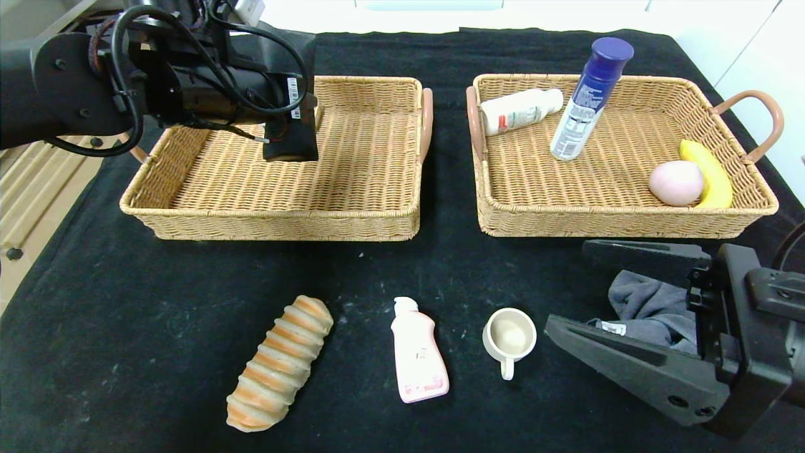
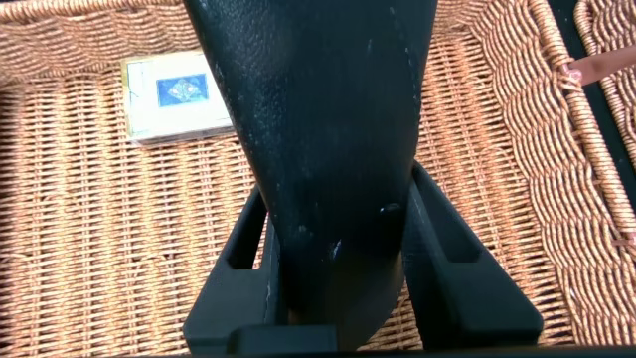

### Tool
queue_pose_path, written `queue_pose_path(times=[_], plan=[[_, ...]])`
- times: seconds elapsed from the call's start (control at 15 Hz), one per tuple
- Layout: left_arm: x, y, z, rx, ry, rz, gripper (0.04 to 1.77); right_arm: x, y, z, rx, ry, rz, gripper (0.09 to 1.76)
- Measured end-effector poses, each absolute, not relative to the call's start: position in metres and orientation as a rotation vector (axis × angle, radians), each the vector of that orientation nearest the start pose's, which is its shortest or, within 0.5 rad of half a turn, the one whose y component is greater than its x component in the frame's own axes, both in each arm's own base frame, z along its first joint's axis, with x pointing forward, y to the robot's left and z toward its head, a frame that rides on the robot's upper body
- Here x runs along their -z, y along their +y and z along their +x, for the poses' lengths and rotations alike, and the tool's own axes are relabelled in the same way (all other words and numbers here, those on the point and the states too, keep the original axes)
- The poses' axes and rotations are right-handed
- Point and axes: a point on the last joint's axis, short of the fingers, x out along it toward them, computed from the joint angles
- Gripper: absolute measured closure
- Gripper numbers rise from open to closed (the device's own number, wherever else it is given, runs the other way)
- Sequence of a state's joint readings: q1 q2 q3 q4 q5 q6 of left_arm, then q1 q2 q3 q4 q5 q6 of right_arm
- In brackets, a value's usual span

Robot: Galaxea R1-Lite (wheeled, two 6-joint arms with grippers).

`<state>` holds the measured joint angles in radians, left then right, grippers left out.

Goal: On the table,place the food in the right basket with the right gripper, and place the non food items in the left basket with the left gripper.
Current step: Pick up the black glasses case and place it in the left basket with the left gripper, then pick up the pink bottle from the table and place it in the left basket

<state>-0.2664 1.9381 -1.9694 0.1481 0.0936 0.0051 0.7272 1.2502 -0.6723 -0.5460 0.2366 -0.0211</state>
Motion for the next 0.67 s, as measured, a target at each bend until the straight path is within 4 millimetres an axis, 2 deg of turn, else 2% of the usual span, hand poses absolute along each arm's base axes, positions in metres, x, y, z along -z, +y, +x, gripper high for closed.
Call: queue_pose_path(times=[0.33,0.67], plan=[[-0.3455,-0.0987,0.3716,0.171,0.124,0.024,0.64,-0.2484,0.1333,0.1412,-0.967,0.019,-0.039,0.14],[-0.3451,-0.1014,0.3681,0.168,0.136,0.026,0.39,-0.2486,0.1328,0.1410,-0.966,0.017,-0.039,0.14]])
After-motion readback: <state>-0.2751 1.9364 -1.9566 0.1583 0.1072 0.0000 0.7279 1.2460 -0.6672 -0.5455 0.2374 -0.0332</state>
